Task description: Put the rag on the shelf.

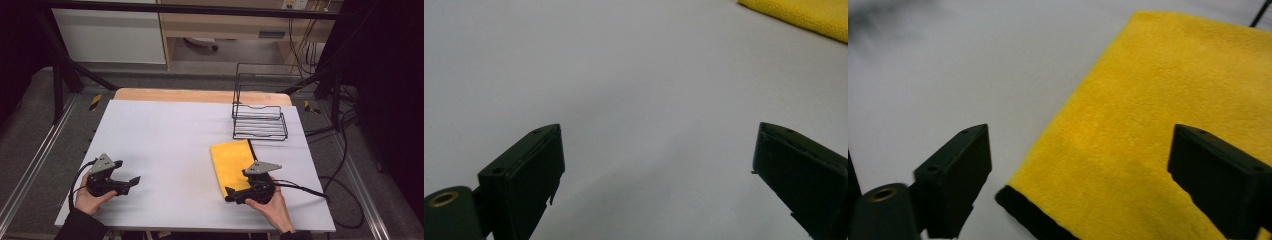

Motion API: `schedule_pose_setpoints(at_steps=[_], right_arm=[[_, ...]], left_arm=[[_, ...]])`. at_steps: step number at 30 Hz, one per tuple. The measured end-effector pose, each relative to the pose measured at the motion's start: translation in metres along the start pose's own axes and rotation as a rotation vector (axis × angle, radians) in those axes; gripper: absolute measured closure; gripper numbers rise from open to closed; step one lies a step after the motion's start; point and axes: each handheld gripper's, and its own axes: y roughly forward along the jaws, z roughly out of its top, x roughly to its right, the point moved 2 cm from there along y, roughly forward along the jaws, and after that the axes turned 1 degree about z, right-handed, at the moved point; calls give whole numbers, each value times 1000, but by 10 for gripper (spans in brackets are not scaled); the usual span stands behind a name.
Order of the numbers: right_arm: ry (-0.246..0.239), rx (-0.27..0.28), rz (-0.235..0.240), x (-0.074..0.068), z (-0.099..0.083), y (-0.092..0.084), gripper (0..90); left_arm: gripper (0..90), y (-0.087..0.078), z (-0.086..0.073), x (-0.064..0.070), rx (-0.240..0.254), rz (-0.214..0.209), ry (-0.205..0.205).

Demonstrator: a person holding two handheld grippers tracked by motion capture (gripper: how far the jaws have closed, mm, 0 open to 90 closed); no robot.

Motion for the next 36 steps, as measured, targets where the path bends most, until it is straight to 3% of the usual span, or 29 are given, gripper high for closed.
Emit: schedule_pose_setpoints(at_steps=[8,14,17,21,28,36], right_arm=[[-30,-45,-4,-19,-5,15,439],[-56,-89,-29,-25,-9,22,569],[-82,-105,-61,-28,-11,25,606],[-160,-130,-126,-33,-12,29,672],[-166,-134,-139,-32,-11,28,805],[-109,-137,-117,-30,-4,23,834]], left_arm=[[66,0,0,0,-4,2,2],[70,0,0,0,-7,4,2],[72,1,0,0,-8,4,2],[74,1,0,1,-10,5,2],[78,0,0,0,-9,5,-2],[81,0,0,-1,-7,6,-4]])
